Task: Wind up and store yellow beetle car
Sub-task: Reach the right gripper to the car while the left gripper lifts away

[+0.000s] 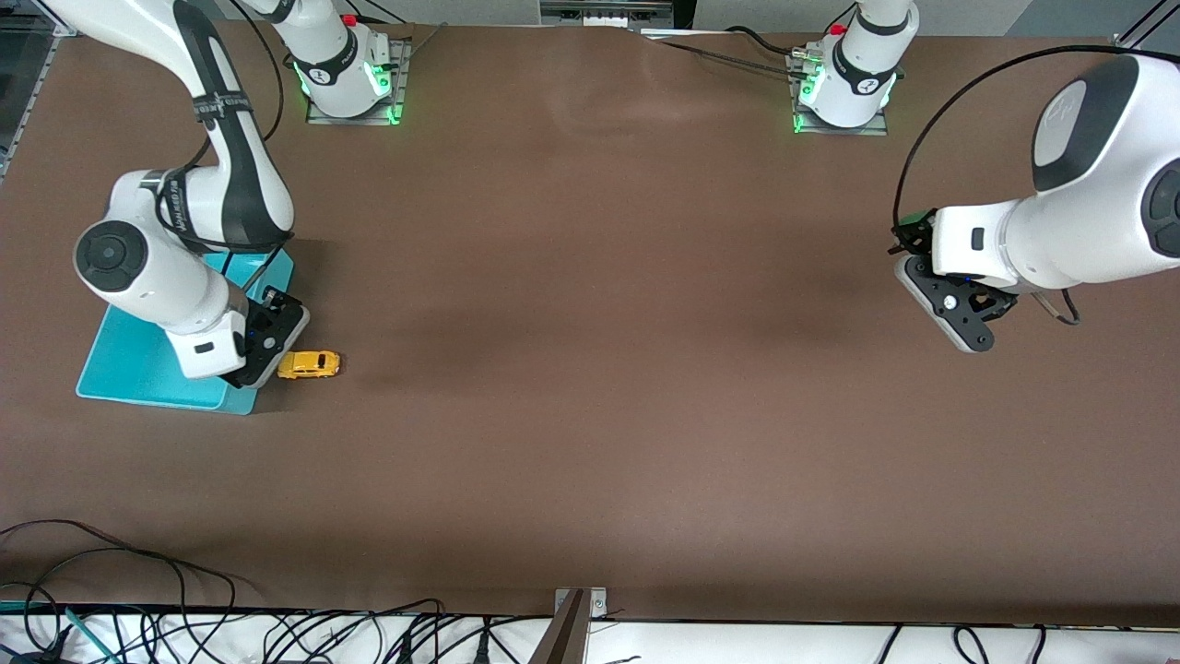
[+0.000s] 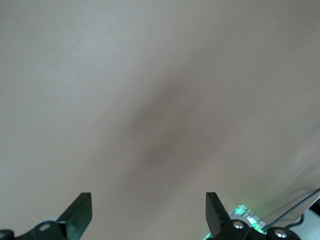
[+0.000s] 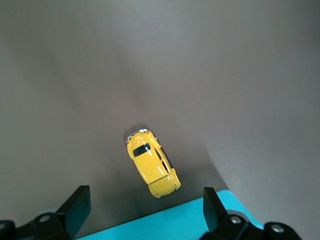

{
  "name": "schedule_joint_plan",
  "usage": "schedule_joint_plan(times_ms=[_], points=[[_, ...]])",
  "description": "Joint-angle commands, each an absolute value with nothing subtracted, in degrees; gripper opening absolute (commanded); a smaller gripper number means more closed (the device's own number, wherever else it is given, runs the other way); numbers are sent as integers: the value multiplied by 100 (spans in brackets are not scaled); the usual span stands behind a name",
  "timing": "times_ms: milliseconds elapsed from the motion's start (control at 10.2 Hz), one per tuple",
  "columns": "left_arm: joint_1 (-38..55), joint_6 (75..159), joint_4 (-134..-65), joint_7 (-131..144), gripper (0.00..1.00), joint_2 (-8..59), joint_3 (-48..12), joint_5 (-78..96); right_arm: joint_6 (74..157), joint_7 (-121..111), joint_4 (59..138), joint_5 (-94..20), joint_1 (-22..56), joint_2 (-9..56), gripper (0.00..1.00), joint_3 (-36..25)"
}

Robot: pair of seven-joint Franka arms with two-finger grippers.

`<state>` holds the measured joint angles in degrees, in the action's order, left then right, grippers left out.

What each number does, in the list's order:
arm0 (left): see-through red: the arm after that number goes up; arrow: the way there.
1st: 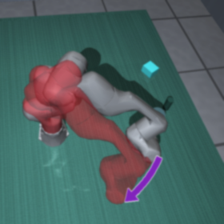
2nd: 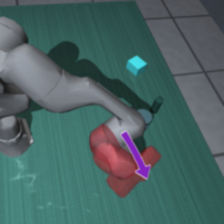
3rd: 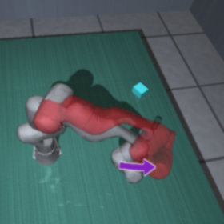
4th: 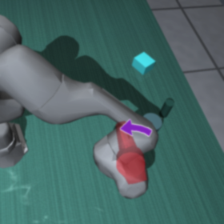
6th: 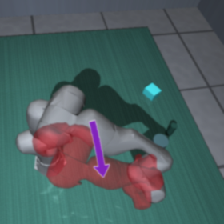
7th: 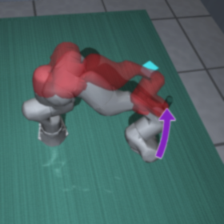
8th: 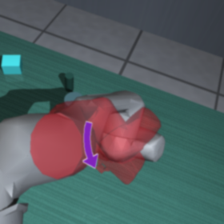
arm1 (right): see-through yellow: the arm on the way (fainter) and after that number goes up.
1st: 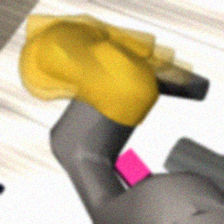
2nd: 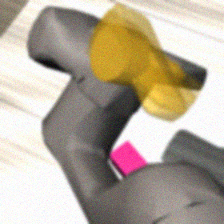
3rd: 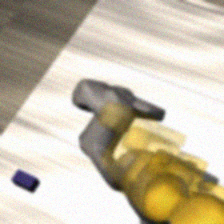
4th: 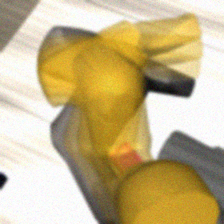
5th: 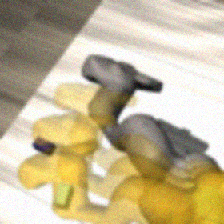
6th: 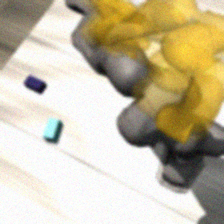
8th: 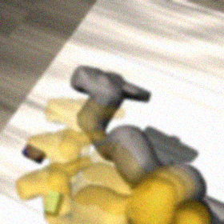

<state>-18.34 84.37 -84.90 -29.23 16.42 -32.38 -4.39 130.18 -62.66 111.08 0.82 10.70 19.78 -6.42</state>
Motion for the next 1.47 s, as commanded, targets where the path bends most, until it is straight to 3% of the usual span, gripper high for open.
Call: schedule_joint_plan(times_ms=[0,391,489,684,1271,1369], points=[[-1479,8314,-8622,-1858,100,1030,-3130,-615,13288,-7264,11285,71,889,2195,100,-615],[154,9041,-9287,-1531,100,336,-692,-134,13974,-9059,11224,-842,633,2812,100,-589],[210,9366,-9664,-1216,100,47,-494,138,14166,-9175,11232,-844,650,2943,100,-580],[246,9737,-10219,-819,100,-429,-501,123,14264,-9325,11224,-835,694,2979,100,-545],[334,9510,-9976,-351,100,-317,-545,0,14519,-9404,11267,-844,703,3102,100,-483],[343,9510,-9976,-308,100,-299,-545,0,14528,-9413,11268,-844,694,3103,82,-483]])
